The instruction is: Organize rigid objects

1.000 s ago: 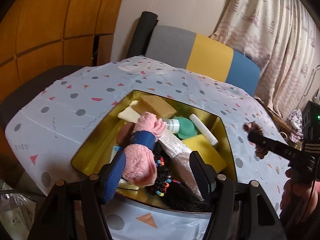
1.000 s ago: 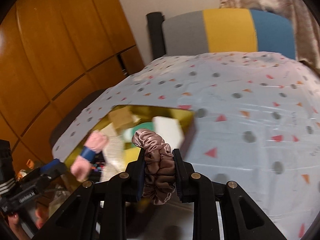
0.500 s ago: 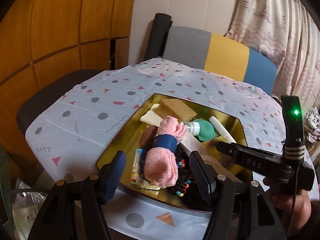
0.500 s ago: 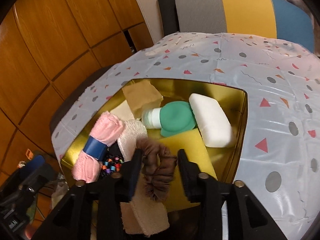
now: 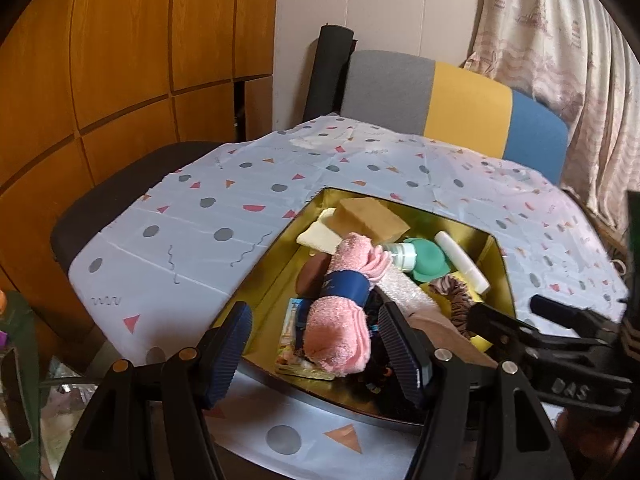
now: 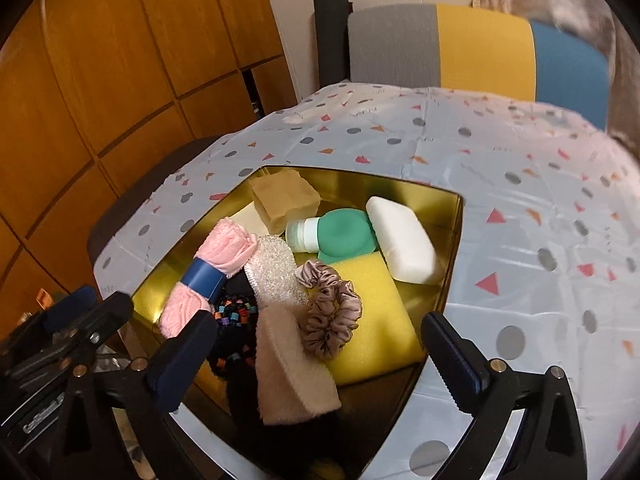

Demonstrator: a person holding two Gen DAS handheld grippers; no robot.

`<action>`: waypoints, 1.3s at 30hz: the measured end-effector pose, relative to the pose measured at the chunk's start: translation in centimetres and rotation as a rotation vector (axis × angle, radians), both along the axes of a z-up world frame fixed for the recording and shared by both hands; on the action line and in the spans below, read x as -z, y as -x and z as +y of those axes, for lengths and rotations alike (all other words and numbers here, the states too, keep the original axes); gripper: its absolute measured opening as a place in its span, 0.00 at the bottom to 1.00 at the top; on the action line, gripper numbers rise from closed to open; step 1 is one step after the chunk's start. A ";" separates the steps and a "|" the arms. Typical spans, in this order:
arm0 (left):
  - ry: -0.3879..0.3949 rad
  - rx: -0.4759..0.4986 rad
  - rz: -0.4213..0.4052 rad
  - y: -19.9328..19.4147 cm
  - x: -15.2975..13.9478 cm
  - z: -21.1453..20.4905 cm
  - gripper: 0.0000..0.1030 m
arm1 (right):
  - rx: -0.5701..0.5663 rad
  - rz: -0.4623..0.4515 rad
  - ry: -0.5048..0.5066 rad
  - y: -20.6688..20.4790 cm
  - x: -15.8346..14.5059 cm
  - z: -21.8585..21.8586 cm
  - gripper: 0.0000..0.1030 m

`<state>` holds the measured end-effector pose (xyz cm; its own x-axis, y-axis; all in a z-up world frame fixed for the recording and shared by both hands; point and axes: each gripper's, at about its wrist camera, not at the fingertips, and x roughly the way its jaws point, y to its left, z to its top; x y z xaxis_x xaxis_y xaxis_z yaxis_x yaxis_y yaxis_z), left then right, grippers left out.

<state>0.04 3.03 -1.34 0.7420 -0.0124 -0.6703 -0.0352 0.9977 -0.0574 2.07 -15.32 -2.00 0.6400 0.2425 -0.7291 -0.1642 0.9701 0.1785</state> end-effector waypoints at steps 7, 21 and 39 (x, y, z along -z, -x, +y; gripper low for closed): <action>-0.065 -0.056 0.029 -0.1 -0.1 0.1 0.65 | 0.018 -0.010 0.051 1.2 -1.1 0.9 1.00; -0.127 -0.101 0.042 -0.3 -1.1 -0.1 0.65 | 0.177 -0.020 0.111 2.2 -2.3 0.1 1.00; -0.124 -0.050 0.059 0.0 -1.6 -1.0 0.65 | 0.226 -0.015 0.142 2.1 -2.1 0.0 1.00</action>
